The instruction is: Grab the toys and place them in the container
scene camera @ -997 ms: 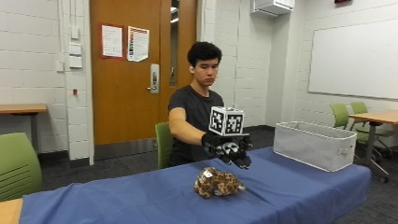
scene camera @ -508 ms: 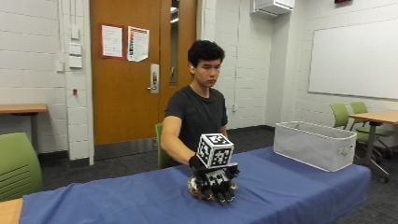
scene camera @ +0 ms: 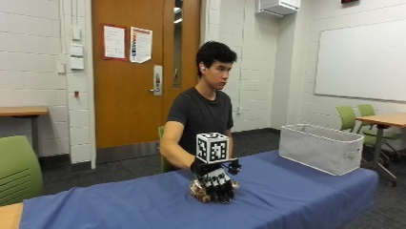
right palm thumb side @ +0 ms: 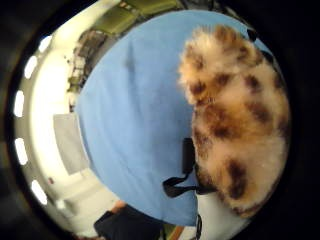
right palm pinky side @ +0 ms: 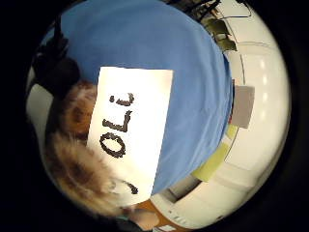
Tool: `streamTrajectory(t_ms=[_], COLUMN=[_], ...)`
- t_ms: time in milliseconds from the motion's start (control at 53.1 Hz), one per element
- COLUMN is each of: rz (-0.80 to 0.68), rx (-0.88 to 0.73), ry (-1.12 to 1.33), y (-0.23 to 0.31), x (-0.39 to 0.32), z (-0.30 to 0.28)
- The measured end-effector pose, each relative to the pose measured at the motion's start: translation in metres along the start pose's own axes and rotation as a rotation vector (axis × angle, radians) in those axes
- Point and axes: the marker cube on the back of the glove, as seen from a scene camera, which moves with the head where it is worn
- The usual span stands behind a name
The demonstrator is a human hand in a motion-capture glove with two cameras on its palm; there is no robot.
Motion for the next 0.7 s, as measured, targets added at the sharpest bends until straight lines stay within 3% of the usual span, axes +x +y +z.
streamTrajectory(t_ms=[151,414,546,696], rz=[-0.043,-0.107,-0.123,-0.206], rx=[0.198,0.086,0.076,0.190], ry=[0.001,0.020,-0.095,-0.133], y=[0.010,0.008,-0.005,-0.012], x=[-0.001,-0.019,-0.050,-0.107], z=[-0.004,-0.017,-0.060,-0.126])
